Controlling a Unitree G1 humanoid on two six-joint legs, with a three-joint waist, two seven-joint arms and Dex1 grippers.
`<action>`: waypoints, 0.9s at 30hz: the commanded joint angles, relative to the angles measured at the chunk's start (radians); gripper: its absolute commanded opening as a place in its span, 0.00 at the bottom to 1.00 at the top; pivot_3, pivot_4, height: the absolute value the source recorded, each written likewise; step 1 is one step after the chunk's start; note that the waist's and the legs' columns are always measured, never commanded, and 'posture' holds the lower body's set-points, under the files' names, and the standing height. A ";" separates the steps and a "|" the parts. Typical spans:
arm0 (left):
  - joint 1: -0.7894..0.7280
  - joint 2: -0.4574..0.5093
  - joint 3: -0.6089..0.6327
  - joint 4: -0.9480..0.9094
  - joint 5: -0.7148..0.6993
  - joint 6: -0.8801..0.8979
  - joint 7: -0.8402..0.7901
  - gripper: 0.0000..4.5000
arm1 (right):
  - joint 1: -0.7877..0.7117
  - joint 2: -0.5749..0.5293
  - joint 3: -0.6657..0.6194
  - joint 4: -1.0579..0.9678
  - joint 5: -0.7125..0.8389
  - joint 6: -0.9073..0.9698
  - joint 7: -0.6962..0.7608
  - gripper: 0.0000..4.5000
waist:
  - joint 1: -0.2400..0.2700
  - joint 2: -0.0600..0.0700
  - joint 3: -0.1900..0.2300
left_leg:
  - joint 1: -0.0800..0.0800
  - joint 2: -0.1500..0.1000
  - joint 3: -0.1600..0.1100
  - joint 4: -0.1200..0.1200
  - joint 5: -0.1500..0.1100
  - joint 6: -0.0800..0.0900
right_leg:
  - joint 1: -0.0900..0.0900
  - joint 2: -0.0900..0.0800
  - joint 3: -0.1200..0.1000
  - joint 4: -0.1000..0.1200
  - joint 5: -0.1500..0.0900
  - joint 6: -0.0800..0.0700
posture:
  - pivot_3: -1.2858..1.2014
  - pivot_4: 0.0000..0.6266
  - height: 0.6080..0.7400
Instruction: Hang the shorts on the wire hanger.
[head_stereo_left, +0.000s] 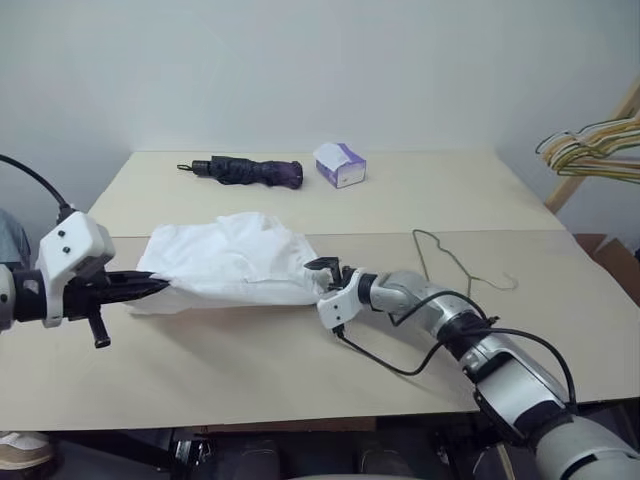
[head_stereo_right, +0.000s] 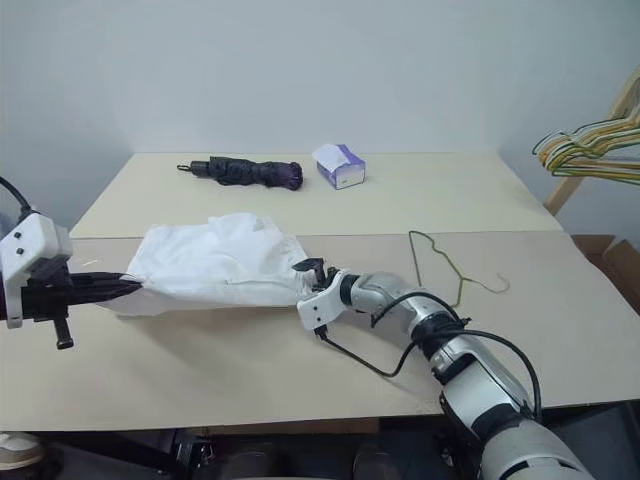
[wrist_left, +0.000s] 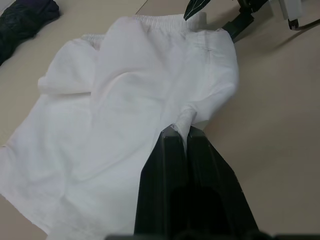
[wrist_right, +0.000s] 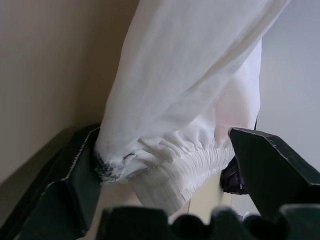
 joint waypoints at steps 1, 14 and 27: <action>0.000 0.020 0.035 0.003 0.001 -0.019 0.000 0.00 | -0.048 -0.004 0.007 0.041 -0.031 -0.017 -0.050 0.71 | 0.000 0.000 0.000 | 0.000 0.000 0.000 0.000 0.000 0.000 | 0.000 0.000 0.000 0.000 0.000 0.000 | 0.57 0.00 1.00; -0.033 0.030 -0.103 0.078 0.061 -0.109 0.013 0.00 | 0.038 -0.188 -0.081 -0.221 0.115 0.008 0.168 0.00 | -0.001 0.000 0.000 | 0.000 0.000 0.000 -0.002 0.000 -0.001 | -0.001 0.000 0.000 0.000 -0.001 -0.001 | 0.55 0.00 1.00; 0.113 0.056 -0.087 -0.063 0.028 -0.211 -0.157 0.00 | 0.398 -0.635 -0.307 -1.097 0.774 0.454 0.814 0.00 | 0.000 -0.002 0.001 | 0.003 0.002 0.001 -0.003 0.000 0.000 | 0.002 -0.001 -0.001 0.000 -0.003 -0.002 | 0.55 0.00 1.00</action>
